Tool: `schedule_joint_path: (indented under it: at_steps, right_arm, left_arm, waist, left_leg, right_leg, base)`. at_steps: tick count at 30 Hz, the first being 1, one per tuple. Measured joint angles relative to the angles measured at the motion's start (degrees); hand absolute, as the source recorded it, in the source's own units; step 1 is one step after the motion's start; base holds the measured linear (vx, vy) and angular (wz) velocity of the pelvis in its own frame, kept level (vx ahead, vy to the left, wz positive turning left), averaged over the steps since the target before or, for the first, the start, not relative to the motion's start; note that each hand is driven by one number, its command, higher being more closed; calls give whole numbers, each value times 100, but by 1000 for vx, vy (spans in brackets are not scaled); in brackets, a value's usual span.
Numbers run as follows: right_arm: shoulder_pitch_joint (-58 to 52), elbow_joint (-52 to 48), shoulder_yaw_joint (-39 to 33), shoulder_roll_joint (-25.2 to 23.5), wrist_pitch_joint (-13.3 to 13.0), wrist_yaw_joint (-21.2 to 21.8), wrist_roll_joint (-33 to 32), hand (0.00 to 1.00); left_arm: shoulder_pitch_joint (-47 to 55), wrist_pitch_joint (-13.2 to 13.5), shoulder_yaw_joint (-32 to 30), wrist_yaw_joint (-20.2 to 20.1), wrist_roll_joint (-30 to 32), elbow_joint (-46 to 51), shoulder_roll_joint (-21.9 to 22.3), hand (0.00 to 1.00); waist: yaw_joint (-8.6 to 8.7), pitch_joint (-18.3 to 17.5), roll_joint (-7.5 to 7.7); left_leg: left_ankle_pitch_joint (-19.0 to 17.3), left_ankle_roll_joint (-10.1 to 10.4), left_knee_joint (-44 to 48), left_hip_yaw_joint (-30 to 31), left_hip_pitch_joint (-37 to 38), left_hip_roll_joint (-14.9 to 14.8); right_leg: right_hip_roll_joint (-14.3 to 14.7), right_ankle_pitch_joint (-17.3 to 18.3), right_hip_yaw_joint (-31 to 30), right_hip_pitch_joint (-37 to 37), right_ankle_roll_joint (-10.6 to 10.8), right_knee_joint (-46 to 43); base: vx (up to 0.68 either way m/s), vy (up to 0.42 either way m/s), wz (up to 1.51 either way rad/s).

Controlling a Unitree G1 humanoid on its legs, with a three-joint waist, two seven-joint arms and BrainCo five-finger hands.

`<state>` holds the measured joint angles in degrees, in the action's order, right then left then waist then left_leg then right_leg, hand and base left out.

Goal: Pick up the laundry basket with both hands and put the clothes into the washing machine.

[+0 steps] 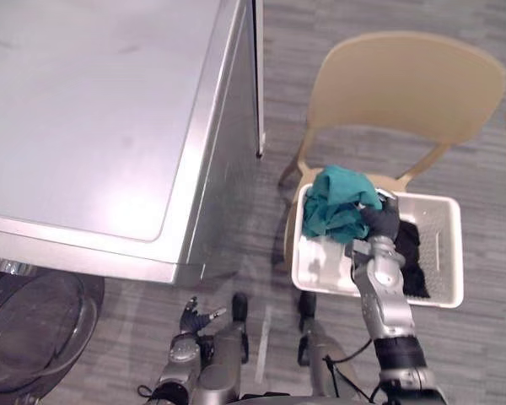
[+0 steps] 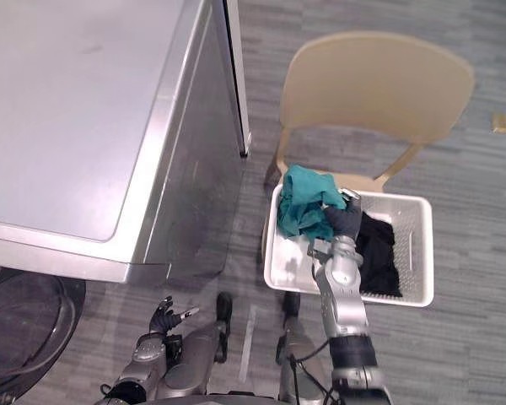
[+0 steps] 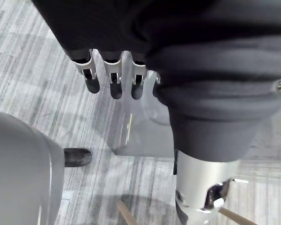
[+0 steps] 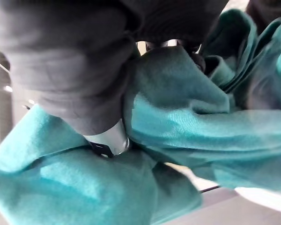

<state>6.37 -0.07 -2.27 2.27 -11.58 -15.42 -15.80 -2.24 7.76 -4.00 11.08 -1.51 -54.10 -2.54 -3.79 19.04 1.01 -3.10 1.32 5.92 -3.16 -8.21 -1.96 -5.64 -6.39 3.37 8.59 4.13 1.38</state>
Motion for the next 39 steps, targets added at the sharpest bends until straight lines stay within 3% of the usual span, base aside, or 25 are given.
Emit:
schedule_joint_path:
  at_steps: [4,7,9,10,11,14,15,17,18,19,20,21,22,23,24,26,28,31,33,34,36,39]
  right_arm:
    - [-401,-848,693,-83,-352,550,-717,100]
    - [-361,-1033,1198,-163,-422,816,-892,100]
    - [-317,-1060,1444,-197,-422,838,-887,100]
    - [-312,-1113,1479,-214,-419,836,-883,100]
    - [-315,-1221,1489,-234,-420,823,-869,100]
    - [-188,-1527,1599,-227,-450,813,-714,100]
    - [-120,-1534,1638,-227,-458,810,-651,100]
    - [183,-1532,1705,-215,-460,775,-477,100]
    - [330,-1518,1708,-190,-461,731,-411,100]
    - [552,-1399,1756,-101,-460,631,-371,100]
    - [636,-1342,1756,-48,-460,588,-365,100]
    - [781,-1203,1737,57,-457,442,-238,100]
    - [876,-1050,1677,144,-449,313,-72,100]
    - [954,-906,1591,157,-427,260,72,100]
    - [969,-879,1536,164,-422,247,93,100]
    - [1084,-871,1492,187,-423,165,190,100]
    - [1231,-849,1633,192,-422,168,256,100]
    - [1413,-851,1785,196,-438,191,299,100]
    - [1551,-852,1784,198,-460,190,300,100]
    - [1595,-851,1791,154,-458,189,303,100]
    - [1614,-851,1981,4,-396,207,313,100]
    - [1887,-853,2515,-133,-366,316,307,100]
  left_arm:
    - [346,3,-74,-99,0,-51,-156,0]
    - [344,3,-50,-111,0,-49,-219,0]
    - [342,8,-18,-108,0,3,-231,0]
    - [312,20,-7,-107,1,38,-239,0]
    - [320,32,-7,-106,1,130,-252,0]
    - [451,52,-1,-86,1,584,-344,0]
    - [497,59,0,-80,1,705,-355,0]
    - [617,135,115,-5,-6,1195,-288,0]
    - [681,165,257,51,-6,1475,-189,0]
    - [832,173,484,105,-10,1893,-76,0]
    - [894,171,597,138,-12,2056,-19,0]
    - [1004,172,782,157,-23,2399,110,0]
    - [1040,185,971,159,-24,2714,190,0]
    - [1049,220,1203,149,-13,3009,192,0]
    - [1059,219,1295,148,-12,3159,193,0]
    - [1113,337,1376,142,14,4034,157,0]
    - [1111,553,1355,200,258,4614,56,0]
    - [996,775,1501,352,567,4951,-36,0]
    - [792,783,1781,427,752,5086,-21,0]
    - [631,781,1924,444,876,5159,-59,0]
    - [463,781,2200,510,1005,5212,-190,0]
    - [267,770,2349,575,1135,5213,-333,0]
  waist:
    - [9,-475,246]
    - [10,-498,279]
    - [12,-500,261]
    - [11,-494,249]
    - [5,-493,246]
    - [-37,-523,284]
    - [-46,-537,299]
    - [-247,-594,293]
    - [-357,-643,230]
    - [-352,-725,56]
    - [-336,-742,-43]
    - [-333,-734,-213]
    - [-339,-727,-343]
    - [-289,-726,-352]
    - [-282,-733,-369]
    - [-171,-735,-319]
    - [-177,-746,-353]
    - [-148,-847,-465]
    - [-85,-1024,-727]
    - [-28,-1040,-715]
    - [-75,-1136,-496]
    - [-80,-1216,-366]
  left_leg:
    - [-114,-30,-17,-260,269,4]
    - [-203,-51,147,-346,279,-6]
    - [-251,-122,367,-299,106,-78]
    - [-262,-148,470,-167,36,-112]
    - [-254,-136,658,139,-36,-114]
    - [-209,-63,1079,718,-338,-56]
    - [-188,-29,1131,788,-417,-39]
    - [-91,118,1337,907,-812,-21]
    - [28,252,1357,1011,-1045,-28]
    - [316,361,1208,1221,-1295,-100]
    - [479,391,1087,1324,-1345,-157]
    - [880,440,757,1420,-1351,-303]
    - [1600,515,81,1410,-1193,-421]
    - [2283,532,-616,1340,-993,-410]
    - [2189,490,-444,1267,-997,-383]
    - [1215,256,549,815,-958,-34]
    - [631,284,693,677,-537,-12]
    - [466,212,-93,534,256,-62]
    - [465,230,-930,554,659,-227]
    - [479,272,-1125,574,676,-283]
    - [517,235,-1093,590,652,-169]
    - [547,192,-1053,478,815,-33]
  right_leg:
    - [-2,17,-249,-142,14,23]
    - [-33,19,-327,-99,19,-141]
    - [-43,136,-334,-35,144,-406]
    - [-54,633,-348,191,36,-1213]
    - [-113,1258,-384,306,66,-2466]
    - [-152,1828,-891,-45,345,-3959]
    - [-151,1842,-981,-104,334,-4014]
    - [-136,2242,-1200,-310,334,-3641]
    - [-88,2529,-1045,-383,215,-3290]
    - [5,2705,-752,-384,119,-2886]
    - [85,2722,-629,-387,84,-2759]
    - [255,2705,-476,-397,50,-2583]
    - [412,2611,-329,-418,-115,-2419]
    - [332,2495,-33,-402,-453,-2183]
    - [325,2426,60,-363,-566,-2147]
    - [120,2034,339,-232,-662,-1896]
    - [103,1666,405,-218,-678,-1552]
    - [173,1301,525,-314,-560,-995]
    - [329,1094,815,-304,-468,-749]
    - [330,1034,932,-287,-393,-721]
    - [239,876,935,-357,-347,-632]
    - [120,811,861,-513,-248,-614]
  base:
    - [61,36,-28]
    - [-49,46,-21]
    - [-100,38,24]
    - [-37,-5,85]
    - [-33,-63,116]
    - [-50,-142,116]
    - [-147,-270,105]
    - [-198,-262,45]
    - [-314,-327,44]
    - [-226,-218,52]
    - [-377,-326,60]
    - [-369,-270,58]
    - [-532,-351,88]
    - [-410,-228,80]
    - [-382,-210,78]
    - [-326,-181,73]
    - [-263,-64,40]
    - [-238,36,33]
    - [-139,118,62]
    - [-110,154,59]
    - [-100,162,29]
    - [-39,136,-6]
